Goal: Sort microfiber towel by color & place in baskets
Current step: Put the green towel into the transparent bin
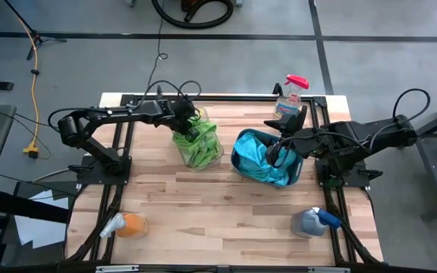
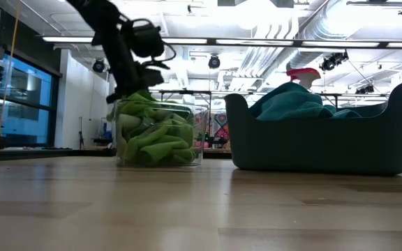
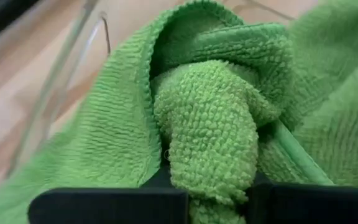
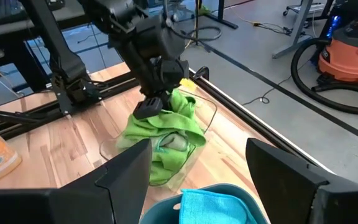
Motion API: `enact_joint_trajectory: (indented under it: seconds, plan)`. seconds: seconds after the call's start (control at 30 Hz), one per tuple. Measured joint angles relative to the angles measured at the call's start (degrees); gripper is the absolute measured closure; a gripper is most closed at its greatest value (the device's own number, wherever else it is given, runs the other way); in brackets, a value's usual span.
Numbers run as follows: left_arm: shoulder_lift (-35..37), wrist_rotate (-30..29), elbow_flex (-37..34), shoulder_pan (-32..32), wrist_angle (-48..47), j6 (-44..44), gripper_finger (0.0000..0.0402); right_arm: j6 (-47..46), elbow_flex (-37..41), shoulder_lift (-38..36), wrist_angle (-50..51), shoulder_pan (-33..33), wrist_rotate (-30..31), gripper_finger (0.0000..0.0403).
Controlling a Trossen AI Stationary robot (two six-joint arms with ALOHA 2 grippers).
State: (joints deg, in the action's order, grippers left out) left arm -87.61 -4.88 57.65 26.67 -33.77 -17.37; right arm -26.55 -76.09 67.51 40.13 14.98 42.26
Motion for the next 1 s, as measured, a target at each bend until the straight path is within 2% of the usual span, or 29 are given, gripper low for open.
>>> enact_joint_trajectory:
  seconds: [0.2, 0.4, 0.57, 0.83, 1.0]
  plan:
    - [0.0, 3.0, -8.3, 0.9, 9.7, -0.1, 0.0398, 0.0, 0.0, 0.0, -0.1, 0.0, 0.0, 0.0146]
    - [0.2, 2.6, -11.6, 0.8, 12.4, 0.7, 0.0354, -0.4, 0.0, 0.0, -0.1, 0.0, 0.1, 0.0146]
    - [0.6, 3.3, -10.6, 0.1, 10.3, 1.1, 0.0302, -0.4, 0.0, 0.0, -0.1, 0.0, 0.1, 0.0146]
    - [3.0, 9.4, -4.7, -0.5, 2.8, 1.1, 0.0209, -0.4, 0.0, 0.0, -0.1, 0.0, 0.0, 0.0146]
    - [6.6, 10.1, -2.2, -0.5, -0.9, 1.9, 0.0172, -0.4, 0.0, 0.0, -0.1, 0.0, 0.0, 0.0146]
